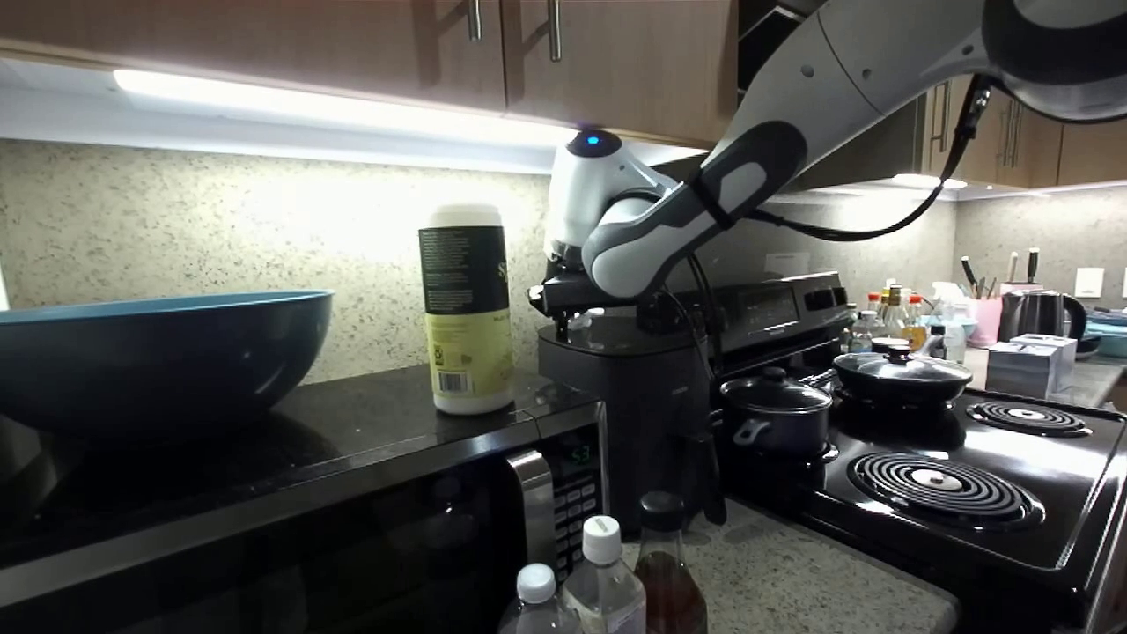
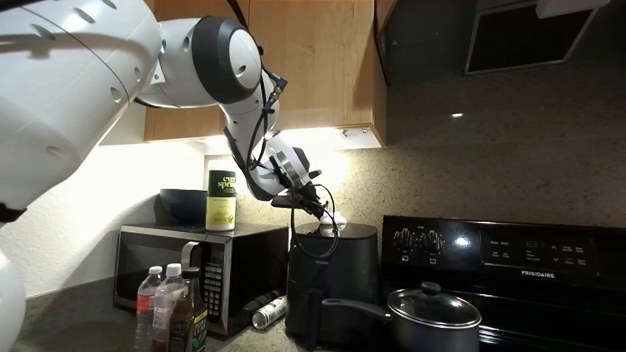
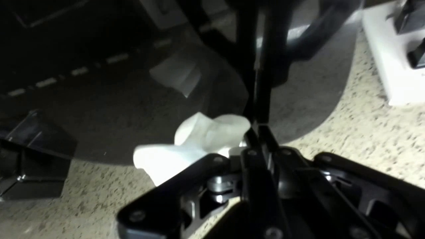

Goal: Pick up the small tissue paper and put it on top of the air fryer.

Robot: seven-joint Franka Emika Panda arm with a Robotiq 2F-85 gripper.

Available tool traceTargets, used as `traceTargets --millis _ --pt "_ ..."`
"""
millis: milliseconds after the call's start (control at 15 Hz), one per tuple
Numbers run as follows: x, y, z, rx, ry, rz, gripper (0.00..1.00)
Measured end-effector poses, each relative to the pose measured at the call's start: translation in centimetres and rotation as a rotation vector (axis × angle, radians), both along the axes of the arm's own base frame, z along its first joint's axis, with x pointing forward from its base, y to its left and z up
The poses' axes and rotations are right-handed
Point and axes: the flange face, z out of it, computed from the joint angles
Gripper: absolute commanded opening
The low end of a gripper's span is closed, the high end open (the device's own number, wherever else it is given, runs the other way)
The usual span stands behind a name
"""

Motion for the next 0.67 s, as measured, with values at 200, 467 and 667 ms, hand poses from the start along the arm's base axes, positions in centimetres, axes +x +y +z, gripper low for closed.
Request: traceTargets --millis 200,467,667 --pt "-0.5 -0.4 0.1 0.06 -0.001 0.118 0.07" --pt "-1.0 -1.0 0.2 0.14 -0.001 0.244 0.07" --pt "-1.4 -1.0 0.3 0.17 0.006 0.287 0.07"
